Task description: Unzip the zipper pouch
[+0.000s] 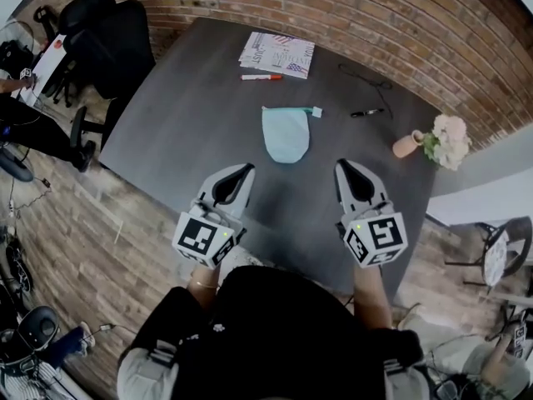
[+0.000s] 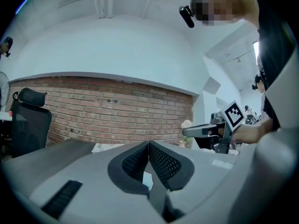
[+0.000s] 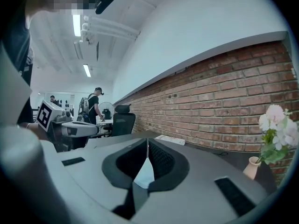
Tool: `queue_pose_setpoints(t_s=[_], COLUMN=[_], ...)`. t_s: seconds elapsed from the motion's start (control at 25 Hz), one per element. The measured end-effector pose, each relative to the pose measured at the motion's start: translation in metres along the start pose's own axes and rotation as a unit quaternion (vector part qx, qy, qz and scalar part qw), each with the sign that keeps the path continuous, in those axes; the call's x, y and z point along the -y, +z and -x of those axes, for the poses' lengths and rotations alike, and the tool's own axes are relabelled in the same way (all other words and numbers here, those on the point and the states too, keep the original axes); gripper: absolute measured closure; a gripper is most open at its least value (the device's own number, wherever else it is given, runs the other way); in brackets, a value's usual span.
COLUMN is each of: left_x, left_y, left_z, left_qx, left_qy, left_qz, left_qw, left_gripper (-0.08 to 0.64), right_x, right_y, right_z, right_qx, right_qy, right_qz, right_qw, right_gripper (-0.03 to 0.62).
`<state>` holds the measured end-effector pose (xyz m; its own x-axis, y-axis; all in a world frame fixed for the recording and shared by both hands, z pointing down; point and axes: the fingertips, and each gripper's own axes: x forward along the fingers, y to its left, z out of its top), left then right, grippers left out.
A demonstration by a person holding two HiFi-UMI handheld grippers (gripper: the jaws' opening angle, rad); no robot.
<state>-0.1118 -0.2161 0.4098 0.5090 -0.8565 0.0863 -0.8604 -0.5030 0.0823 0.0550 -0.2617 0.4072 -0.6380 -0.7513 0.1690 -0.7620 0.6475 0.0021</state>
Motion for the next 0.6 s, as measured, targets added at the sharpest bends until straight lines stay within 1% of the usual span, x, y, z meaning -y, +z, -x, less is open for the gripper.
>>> queue_pose_setpoints(t_s=[0.12,0.2,0.32,0.6], left_x=[-0.006,-0.010,-0.022,-0.051], left_y=[-0.006,-0.009,-0.014,-0.031], left_z=[-0.011,-0.017,-0.024,-0.035], left_qx=[-0.003,-0.005,-0.014,-0.039], left_qy=[0.002,0.003,0.003,-0.010], left_qz=[-0.002,0.005,0.013,0.029], left_qw=[1.0000,1.0000,0.9998,0.9988], left_gripper=[0.555,0.555,0.555,0.555], right_x=[0.010,0.016,0.027,0.054], right_y=[-0.013,-0.024,-0.043,-0.082], right_z=[-0.022,-0.039,-0.065,-0.132], right_qx=[-0.014,-0.028,-0.051,-0.103], right_qy=[0.006,0.006,-0.001,-0.012], right_qz=[0.000,-0.004,-0.011,-0.030], right_qw=[1.000,1.000,0.999,0.994], right_gripper=[0.577,0.574,0.568,0.557])
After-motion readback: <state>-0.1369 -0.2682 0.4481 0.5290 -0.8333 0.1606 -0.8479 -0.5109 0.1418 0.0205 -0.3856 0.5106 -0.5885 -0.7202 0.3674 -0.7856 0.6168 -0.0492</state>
